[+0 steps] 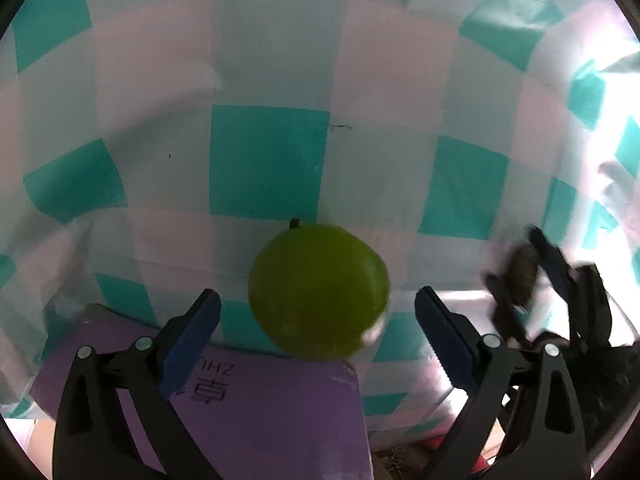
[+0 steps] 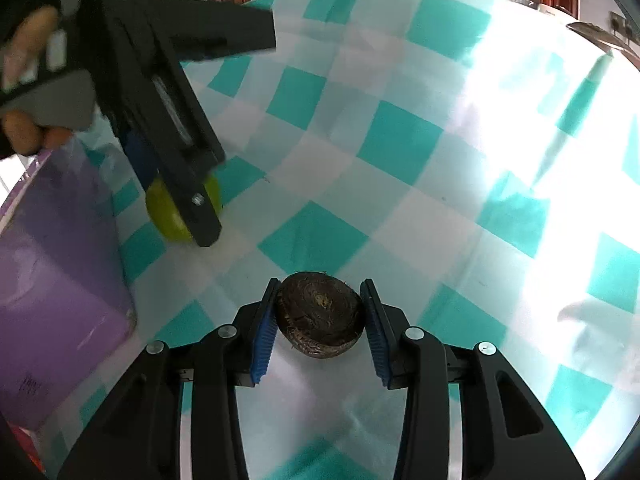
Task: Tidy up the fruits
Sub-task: 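Grasp the green fruit with the left tool while the right tool grasps the dark fruit, then carry the green fruit and dark fruit into the purple box and open both tools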
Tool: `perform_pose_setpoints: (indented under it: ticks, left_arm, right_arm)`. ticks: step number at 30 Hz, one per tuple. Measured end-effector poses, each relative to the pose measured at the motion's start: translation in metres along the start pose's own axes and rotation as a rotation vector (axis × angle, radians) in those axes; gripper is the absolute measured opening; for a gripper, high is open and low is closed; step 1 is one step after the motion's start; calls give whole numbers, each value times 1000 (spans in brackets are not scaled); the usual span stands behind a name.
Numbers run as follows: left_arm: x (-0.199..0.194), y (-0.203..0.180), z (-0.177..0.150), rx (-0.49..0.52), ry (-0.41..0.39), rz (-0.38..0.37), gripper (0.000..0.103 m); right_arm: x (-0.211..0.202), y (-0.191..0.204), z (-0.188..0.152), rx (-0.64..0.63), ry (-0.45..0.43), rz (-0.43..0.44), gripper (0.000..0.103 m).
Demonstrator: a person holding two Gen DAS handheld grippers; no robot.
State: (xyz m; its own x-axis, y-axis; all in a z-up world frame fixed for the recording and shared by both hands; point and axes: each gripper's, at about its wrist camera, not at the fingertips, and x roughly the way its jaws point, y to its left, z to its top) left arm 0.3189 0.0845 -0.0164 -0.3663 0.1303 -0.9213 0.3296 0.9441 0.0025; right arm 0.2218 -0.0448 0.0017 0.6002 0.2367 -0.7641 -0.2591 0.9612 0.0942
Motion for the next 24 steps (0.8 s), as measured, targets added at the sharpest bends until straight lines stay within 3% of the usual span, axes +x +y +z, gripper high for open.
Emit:
perform_pose_setpoints:
  ticks: [2, 4, 11, 15, 17, 19, 24]
  left_arm:
    - [4, 0, 1, -15, -3, 5, 83]
    - [12, -2, 1, -16, 20, 3, 67]
    - [3, 2, -6, -12, -105, 19, 63]
    - [2, -1, -9, 0, -120, 43, 64]
    - [3, -2, -8, -14, -115, 63, 70]
    - [4, -8, -8, -27, -136, 124, 86]
    - [3, -18, -9, -8, -147, 177, 83]
  right_arm:
    - [-8, -6, -5, 20, -7, 5, 40]
    - [-16, -10, -9, 35, -13, 5, 40]
    - [-38, -9, -25, 60, -21, 13, 40]
    - [-63, -10, -40, 86, -17, 21, 40]
    - [-73, -10, -50, 87, -14, 22, 40]
    - [-80, -10, -58, 84, -10, 23, 40]
    - [-95, -16, -79, 102, -3, 13, 40]
